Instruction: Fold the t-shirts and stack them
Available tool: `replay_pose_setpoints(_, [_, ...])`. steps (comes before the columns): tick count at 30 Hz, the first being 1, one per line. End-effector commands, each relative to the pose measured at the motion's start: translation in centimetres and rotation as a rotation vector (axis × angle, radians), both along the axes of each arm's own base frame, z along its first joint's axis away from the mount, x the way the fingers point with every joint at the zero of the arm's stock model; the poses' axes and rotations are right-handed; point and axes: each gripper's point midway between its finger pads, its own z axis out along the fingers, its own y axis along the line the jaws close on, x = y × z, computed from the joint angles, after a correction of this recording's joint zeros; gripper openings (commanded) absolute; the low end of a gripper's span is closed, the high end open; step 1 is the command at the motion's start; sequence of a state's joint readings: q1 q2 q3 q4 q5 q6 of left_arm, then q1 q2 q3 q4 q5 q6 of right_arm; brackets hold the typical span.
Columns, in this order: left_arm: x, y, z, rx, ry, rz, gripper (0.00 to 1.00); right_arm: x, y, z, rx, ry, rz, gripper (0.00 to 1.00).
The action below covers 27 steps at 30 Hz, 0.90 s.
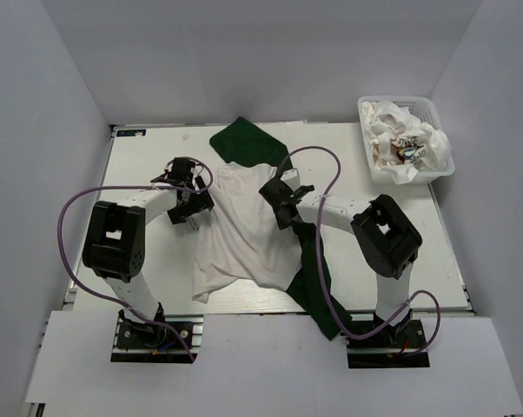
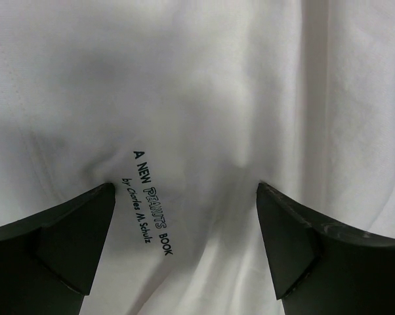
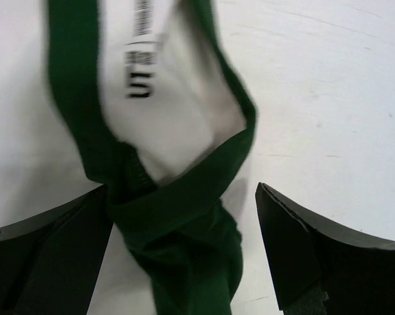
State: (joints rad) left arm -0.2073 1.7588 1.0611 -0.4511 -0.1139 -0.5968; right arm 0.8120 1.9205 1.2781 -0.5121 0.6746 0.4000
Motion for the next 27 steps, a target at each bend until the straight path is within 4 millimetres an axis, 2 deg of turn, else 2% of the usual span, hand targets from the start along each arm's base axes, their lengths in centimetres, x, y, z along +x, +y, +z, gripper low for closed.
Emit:
replay_pose_setpoints(1, [-4.2,2.8,-5.1,0.102,0.192,0.052,1.0,1.7,-2.8,1.8,0.024,-0.08,-0.175,0.9])
replay_pose_setpoints(2, [-4.4,3.0,-5.5,0.115,0.202,0.055,1.0,2.3,-4.2,2.0,0.024,-0.086,-0.218,0.9])
replay_pose_setpoints(4, [-4.7,3.3,-5.8,0.132,0.219,0.059,1.0,2.9,-5.0,2.3,0.053,-0.107,-0.259,0.9])
replay_pose_setpoints(5, [-4.7,3.5,-5.8,0.143,0.217,0.063,1.0,3.2,-6.5,2.8,0.068,-0.119,-0.293,0.9])
replay_pose_setpoints(6, [-5.1,3.6,-6.1,0.148,0.236,0.062,1.0,3.2,-6.8,2.7,0.086,-0.111,-0.299,0.9])
replay_pose_setpoints(8, [-4.9,3.6,-6.2,0.151,0.239,0.054,1.0,4.0,-8.3,3.6,0.122,-0.133,-0.349,0.9])
replay_pose_setpoints(11, [-5.1,3.8,-6.2,0.165,0.247,0.048,1.0,4.8,-10.7,3.7,0.165,-0.117,-0.4,0.9])
replay_pose_setpoints(12, [-5.1,4.0,-6.2,0.176,0.245,0.052,1.0,5.2,-12.3,4.1,0.178,-0.127,-0.44,0.9])
replay_pose_setpoints(13, [-5.3,4.1,-6.2,0.179,0.255,0.051,1.0,5.3,-12.8,4.2,0.179,-0.131,-0.45,0.9])
replay_pose_setpoints(14, [-5.4,4.3,-5.9,0.19,0.251,0.055,1.0,5.4,-13.4,4.5,0.184,-0.135,-0.46,0.9])
replay_pose_setpoints(15, [-5.6,4.5,-5.8,0.202,0.258,0.058,1.0,5.7,-15.2,4.8,0.181,-0.139,-0.508,0.9])
replay_pose_setpoints(17, [-5.4,4.7,-5.5,0.21,0.247,0.062,1.0,5.6,-16.5,4.8,0.167,-0.131,-0.541,0.9])
replay_pose_setpoints(18, [-5.1,4.6,-5.1,0.208,0.238,0.063,1.0,5.8,-18.3,4.9,0.166,-0.135,-0.589,0.9])
replay_pose_setpoints(19, [-5.0,4.6,-4.8,0.206,0.229,0.063,1.0,5.8,-18.8,4.9,0.168,-0.135,-0.6,0.9])
replay_pose_setpoints(21, [-4.9,4.6,-4.4,0.206,0.219,0.056,1.0,6.2,-18.9,6.6,0.158,-0.166,-0.519,0.9])
replay_pose_setpoints(22, [-4.7,4.6,-4.0,0.203,0.204,0.057,1.0,6.0,-16.4,7.0,0.223,-0.146,-0.415,0.9])
replay_pose_setpoints(23, [-4.7,4.5,-4.0,0.198,0.206,0.045,1.0,6.4,-15.0,7.3,0.266,-0.154,-0.345,0.9])
replay_pose_setpoints(25, [-4.2,4.2,-3.4,0.184,0.187,0.043,1.0,6.6,-10.0,9.5,0.36,-0.18,-0.106,0.9])
replay_pose_setpoints(27, [-4.0,3.8,-2.7,0.179,0.164,0.036,1.0,6.9,-8.5,9.5,0.329,-0.19,-0.015,0.9])
